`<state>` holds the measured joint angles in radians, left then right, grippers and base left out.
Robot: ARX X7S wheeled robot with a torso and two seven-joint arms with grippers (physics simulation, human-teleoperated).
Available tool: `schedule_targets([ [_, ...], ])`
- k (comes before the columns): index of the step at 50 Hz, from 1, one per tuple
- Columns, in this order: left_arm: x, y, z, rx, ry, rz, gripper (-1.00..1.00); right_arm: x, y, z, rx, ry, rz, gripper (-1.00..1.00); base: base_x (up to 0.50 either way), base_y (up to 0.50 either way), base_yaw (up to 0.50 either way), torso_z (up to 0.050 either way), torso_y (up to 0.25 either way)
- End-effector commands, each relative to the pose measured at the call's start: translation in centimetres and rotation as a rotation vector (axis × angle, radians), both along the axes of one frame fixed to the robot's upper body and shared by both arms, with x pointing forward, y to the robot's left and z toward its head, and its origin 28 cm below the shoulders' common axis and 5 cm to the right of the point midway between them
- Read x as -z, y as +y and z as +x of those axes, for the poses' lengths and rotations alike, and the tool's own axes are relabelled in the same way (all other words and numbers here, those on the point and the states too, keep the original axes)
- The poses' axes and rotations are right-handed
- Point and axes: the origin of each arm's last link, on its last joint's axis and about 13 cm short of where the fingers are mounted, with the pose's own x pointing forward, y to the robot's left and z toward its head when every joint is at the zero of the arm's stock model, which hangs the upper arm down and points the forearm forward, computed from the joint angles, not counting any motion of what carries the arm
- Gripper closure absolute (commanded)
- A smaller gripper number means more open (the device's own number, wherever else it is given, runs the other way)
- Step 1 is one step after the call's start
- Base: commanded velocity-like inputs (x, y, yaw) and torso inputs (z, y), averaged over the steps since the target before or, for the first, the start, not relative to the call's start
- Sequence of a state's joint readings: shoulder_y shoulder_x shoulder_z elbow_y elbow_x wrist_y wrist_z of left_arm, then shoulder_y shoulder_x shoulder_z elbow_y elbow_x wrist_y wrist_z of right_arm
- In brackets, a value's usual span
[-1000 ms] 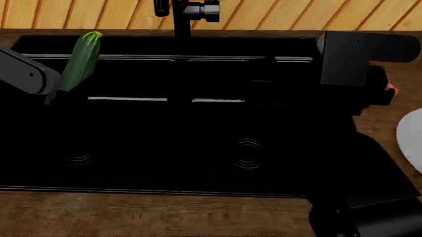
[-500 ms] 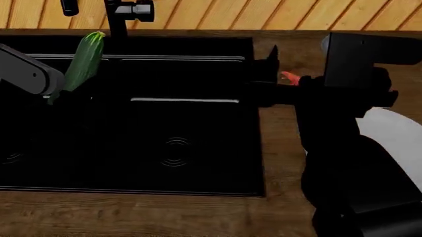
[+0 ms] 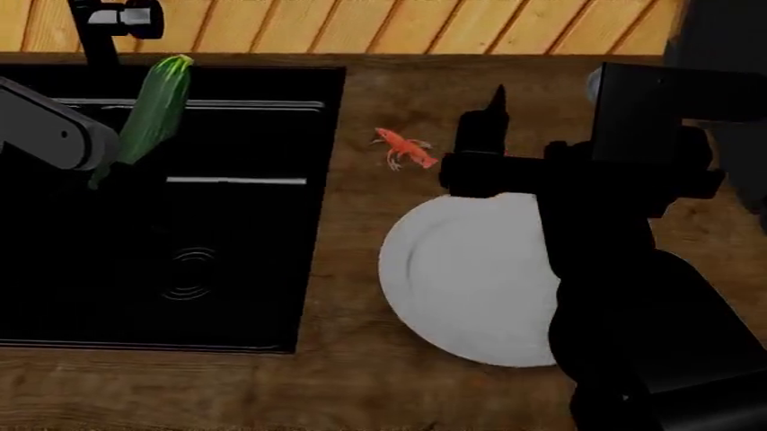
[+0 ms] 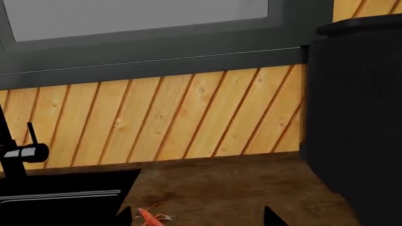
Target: Pick the zucchini from the sink and place it on the plate located on the counter
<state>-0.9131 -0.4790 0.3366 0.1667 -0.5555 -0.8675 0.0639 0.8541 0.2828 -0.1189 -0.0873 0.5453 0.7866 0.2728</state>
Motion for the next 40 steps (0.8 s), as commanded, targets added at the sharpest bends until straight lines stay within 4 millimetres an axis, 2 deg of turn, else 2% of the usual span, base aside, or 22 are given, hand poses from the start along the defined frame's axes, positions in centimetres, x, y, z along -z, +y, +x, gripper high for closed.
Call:
schedule_targets([
  [1,-0.20,0.04,-0.08,-0.016,-0.006,-0.022,1.00,-0.02,0.10,-0.02,-0.007,0.001,0.000,-1.00,0.00,-0.50,0.00,0.000,0.000],
  [22,0.10,0.09,-0.24,-0.019,-0.004,-0.022,1.00,0.39,0.39,-0.09,-0.044,0.011,0.001,-1.00,0.00,-0.50,0.00,0.000,0.000],
  [35,-0.05,0.00,-0.16,-0.018,-0.007,-0.022,1.00,0.42,0.38,-0.02,-0.041,0.019,-0.012,-1.00,0.00,-0.02,0.00,0.000,0.001],
  [40,-0.17,-0.15,-0.04,-0.013,-0.007,-0.020,1.00,0.49,0.20,-0.10,-0.038,0.018,-0.013,-1.00,0.24,-0.02,0.00,0.000,0.000],
])
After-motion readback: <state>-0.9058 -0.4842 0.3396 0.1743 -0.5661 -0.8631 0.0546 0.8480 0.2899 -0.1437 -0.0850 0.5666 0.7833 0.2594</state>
